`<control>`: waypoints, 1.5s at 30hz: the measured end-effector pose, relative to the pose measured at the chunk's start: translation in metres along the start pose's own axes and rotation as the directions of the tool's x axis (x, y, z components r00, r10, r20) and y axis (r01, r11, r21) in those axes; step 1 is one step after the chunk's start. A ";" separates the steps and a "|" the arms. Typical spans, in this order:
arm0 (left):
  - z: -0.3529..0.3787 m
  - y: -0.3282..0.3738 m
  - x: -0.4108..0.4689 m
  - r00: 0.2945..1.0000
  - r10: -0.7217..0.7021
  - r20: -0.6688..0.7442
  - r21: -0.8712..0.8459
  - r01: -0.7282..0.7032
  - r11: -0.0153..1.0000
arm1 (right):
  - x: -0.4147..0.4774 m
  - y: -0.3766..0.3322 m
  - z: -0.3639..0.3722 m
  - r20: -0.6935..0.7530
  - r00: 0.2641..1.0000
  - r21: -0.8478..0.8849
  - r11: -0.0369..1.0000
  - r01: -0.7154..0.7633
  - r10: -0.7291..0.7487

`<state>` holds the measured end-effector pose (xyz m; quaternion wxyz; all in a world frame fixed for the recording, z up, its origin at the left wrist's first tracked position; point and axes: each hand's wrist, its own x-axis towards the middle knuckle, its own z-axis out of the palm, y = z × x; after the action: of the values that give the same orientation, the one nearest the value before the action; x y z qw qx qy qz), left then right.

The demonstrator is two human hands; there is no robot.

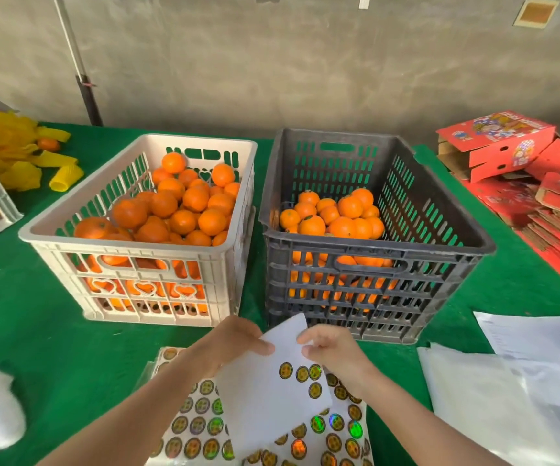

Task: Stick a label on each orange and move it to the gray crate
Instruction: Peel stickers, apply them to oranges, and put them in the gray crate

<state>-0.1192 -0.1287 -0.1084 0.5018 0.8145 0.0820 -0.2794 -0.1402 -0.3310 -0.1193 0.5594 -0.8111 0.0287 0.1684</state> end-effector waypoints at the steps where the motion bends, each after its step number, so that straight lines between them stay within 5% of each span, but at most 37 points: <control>1: 0.001 0.000 0.002 1.000 -0.025 0.018 -0.045 0.026 0.999 | -0.003 0.003 0.002 -0.029 0.999 -0.060 0.997 0.040 -0.041; 4: 0.000 0.006 0.001 0.992 -0.085 0.094 -0.120 0.096 0.988 | -0.016 0.011 0.010 -0.165 0.905 -0.447 0.848 0.286 -0.392; 7: 0.001 0.007 0.002 0.986 -0.080 0.149 -0.108 0.097 0.989 | -0.024 0.015 0.016 -0.051 0.700 -0.579 0.592 0.560 -0.712; 15: 0.006 0.004 0.013 0.962 -0.035 0.269 -0.059 0.052 0.997 | -0.029 0.011 0.019 0.066 0.561 -0.581 0.426 0.694 -0.825; 17: 0.006 0.002 0.015 0.962 -0.022 0.272 0.037 0.013 0.999 | -0.031 0.013 0.020 0.066 0.594 -0.530 0.477 0.701 -0.801; 22: 0.003 0.000 0.018 0.943 0.048 0.328 0.391 -0.182 0.902 | -0.033 -0.002 0.014 -0.143 0.820 -0.236 0.824 0.516 -0.554; 26: 0.009 0.004 0.015 0.917 0.158 0.365 0.524 -0.343 0.780 | -0.030 -0.030 0.017 -0.185 0.840 -0.178 0.858 0.481 -0.509; 30: -0.006 0.012 0.001 0.886 0.451 0.110 0.538 -0.435 0.722 | -0.026 -0.077 0.023 -0.187 0.726 -0.204 0.749 0.631 -0.662; 33: -0.052 0.023 -0.020 0.664 0.727 -0.174 0.464 -0.596 0.655 | -0.011 -0.124 0.034 -0.215 0.560 -0.261 0.599 0.757 -0.800; 36: -0.104 0.028 -0.036 0.488 0.727 -0.483 0.399 -0.616 0.679 | 0.020 -0.171 0.058 -0.236 0.457 -0.295 0.512 0.807 -0.857; 39: -0.149 0.029 -0.035 0.380 0.633 -0.674 0.378 -0.558 0.738 | 0.065 -0.205 0.096 -0.177 0.518 -0.309 0.547 0.778 -0.837; 42: -0.201 0.027 -0.018 0.411 0.562 -0.718 0.436 -0.364 0.823 | 0.107 -0.216 0.132 -0.074 0.644 -0.383 0.618 0.687 -0.761; 45: -0.250 0.028 0.003 0.604 0.438 -0.666 0.519 -0.047 0.854 | 0.138 -0.211 0.149 -0.001 0.723 -0.521 0.617 0.589 -0.691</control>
<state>-0.0120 0.0738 -0.0034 0.2502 0.9503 0.1040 0.1535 0.0031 -0.0961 -0.0191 0.3537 -0.8925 -0.2506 -0.1251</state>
